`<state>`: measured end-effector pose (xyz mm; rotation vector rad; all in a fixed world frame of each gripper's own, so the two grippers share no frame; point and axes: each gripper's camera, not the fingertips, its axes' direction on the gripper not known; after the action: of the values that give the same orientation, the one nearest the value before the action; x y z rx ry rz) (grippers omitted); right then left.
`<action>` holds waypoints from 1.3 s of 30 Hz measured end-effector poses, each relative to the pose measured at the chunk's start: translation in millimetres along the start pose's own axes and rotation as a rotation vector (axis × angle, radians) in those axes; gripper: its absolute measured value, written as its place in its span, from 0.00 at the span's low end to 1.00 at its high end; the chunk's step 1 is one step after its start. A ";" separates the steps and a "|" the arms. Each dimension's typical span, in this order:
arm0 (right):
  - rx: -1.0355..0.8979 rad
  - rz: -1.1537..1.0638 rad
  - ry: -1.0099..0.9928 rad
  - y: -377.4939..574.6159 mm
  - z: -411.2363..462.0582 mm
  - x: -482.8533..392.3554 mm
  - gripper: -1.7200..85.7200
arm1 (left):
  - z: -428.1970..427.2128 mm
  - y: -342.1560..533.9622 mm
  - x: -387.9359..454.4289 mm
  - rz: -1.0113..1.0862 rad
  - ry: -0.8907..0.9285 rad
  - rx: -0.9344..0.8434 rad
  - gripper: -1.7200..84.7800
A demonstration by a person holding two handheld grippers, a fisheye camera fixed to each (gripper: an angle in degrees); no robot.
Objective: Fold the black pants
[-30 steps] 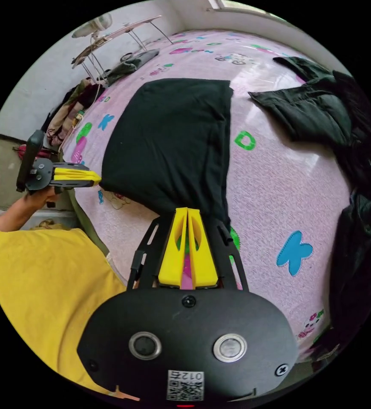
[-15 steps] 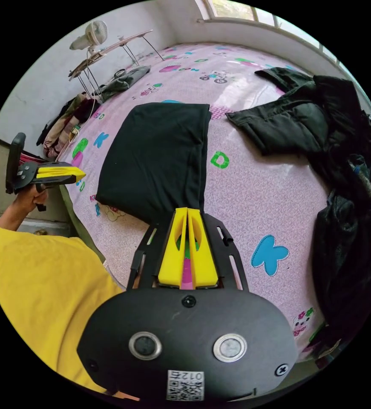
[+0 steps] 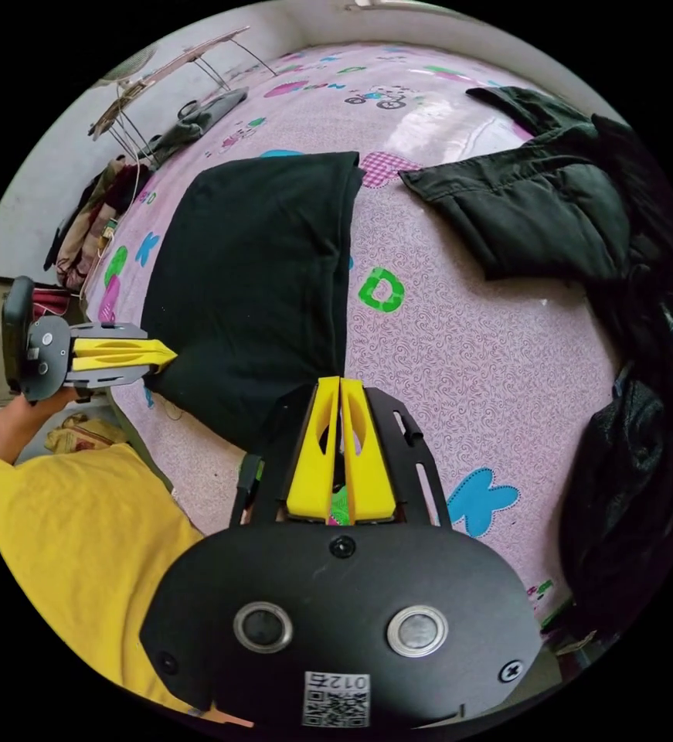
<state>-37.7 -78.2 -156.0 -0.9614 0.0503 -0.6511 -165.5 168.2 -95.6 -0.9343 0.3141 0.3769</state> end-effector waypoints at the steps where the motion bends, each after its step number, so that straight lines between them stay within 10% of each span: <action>1: -0.004 -0.001 -0.005 -1.0 -0.1 0.6 0.02 | 1.1 -2.2 0.5 0.005 -0.003 -0.005 0.02; 39: 0.067 -0.077 -0.053 -27.2 -13.5 -16.8 0.02 | 28.6 -28.6 -3.1 0.019 -0.007 -0.014 0.02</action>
<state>-69.0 -90.1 -146.9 -0.9189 -0.0556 -0.6931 -152.7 175.9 -57.9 -0.9437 0.3147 0.4005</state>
